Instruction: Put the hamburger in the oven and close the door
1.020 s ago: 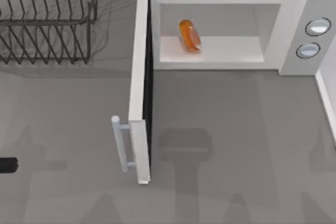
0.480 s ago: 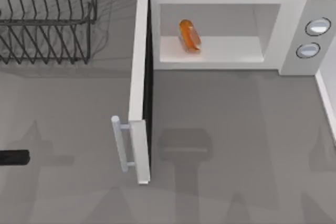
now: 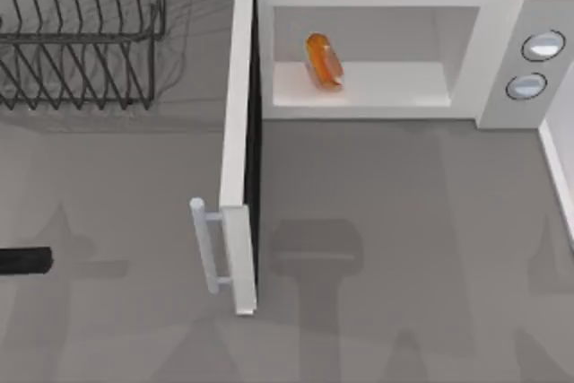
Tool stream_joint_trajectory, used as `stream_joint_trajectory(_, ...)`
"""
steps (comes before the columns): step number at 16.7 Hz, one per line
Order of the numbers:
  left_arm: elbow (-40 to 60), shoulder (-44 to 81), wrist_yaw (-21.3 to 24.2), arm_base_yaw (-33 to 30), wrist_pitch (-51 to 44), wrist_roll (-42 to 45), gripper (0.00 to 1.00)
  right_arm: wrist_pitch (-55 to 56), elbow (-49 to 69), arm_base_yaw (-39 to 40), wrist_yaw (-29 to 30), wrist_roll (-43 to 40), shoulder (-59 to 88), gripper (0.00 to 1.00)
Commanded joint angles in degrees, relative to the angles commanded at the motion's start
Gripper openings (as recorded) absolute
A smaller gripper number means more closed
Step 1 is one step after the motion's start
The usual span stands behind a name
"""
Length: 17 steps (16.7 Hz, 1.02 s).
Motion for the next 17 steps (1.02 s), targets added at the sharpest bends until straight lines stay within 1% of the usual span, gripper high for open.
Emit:
stream_joint_trajectory(3, 1.84, 3.76, -3.76, -4.53, 1.42, 0.08, 0.0, 0.0, 0.0, 0.0, 0.0, 0.0, 0.0, 1.0)
stream_joint_trajectory(5, 2.76, 5.04, -5.23, -6.28, 2.06, 0.11, 0.0, 0.0, 0.0, 0.0, 0.0, 0.0, 0.0, 1.0)
stream_joint_trajectory(10, 2.8, 5.13, -5.4, -6.38, 2.24, 0.08, 0.0, 0.0, 0.0, 0.0, 0.0, 0.0, 0.0, 1.0)
stream_joint_trajectory(17, 5.82, 11.63, -8.43, -9.53, 5.53, 0.19, 0.0, 0.0, 0.0, 0.0, 0.0, 0.0, 0.0, 1.0)
